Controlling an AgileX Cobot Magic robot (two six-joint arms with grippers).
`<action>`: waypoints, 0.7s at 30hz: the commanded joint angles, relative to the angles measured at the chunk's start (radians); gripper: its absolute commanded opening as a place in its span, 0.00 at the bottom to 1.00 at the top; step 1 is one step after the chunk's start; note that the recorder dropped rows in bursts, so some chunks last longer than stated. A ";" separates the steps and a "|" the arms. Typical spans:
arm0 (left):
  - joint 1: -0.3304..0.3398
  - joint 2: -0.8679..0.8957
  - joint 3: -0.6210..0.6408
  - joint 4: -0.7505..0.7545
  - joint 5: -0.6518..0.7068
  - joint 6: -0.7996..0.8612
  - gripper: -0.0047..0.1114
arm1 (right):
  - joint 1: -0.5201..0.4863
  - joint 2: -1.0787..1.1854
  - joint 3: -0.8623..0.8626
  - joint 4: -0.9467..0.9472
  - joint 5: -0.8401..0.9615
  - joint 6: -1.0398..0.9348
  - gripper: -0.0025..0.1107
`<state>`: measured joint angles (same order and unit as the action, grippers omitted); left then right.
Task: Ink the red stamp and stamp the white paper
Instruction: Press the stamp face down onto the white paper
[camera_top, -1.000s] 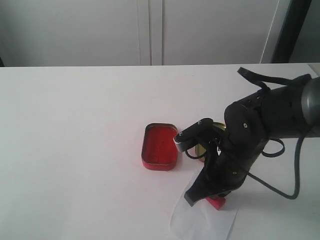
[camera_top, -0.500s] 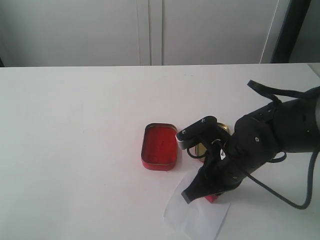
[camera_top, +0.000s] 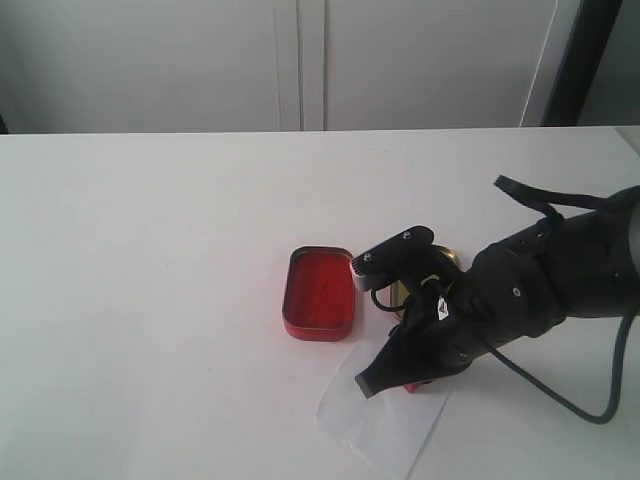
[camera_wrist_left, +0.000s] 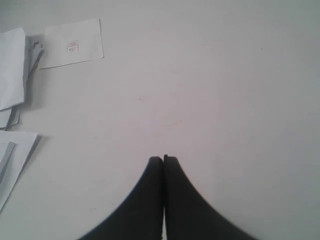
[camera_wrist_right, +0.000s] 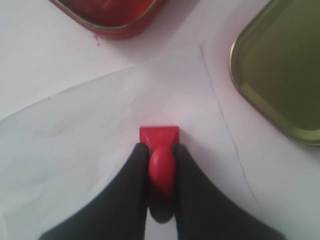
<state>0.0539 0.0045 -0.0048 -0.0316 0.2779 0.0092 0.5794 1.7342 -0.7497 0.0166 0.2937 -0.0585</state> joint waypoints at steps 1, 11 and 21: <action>-0.006 -0.005 0.005 -0.005 -0.001 -0.009 0.04 | 0.002 0.097 0.053 -0.006 0.189 0.011 0.02; -0.006 -0.005 0.005 -0.005 -0.001 -0.009 0.04 | 0.002 0.097 0.053 -0.008 0.283 0.013 0.02; -0.006 -0.005 0.005 -0.005 -0.001 -0.009 0.04 | 0.002 0.097 0.053 -0.008 0.307 0.013 0.02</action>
<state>0.0539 0.0045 -0.0048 -0.0316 0.2779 0.0092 0.5794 1.7351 -0.7530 0.0166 0.3124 -0.0525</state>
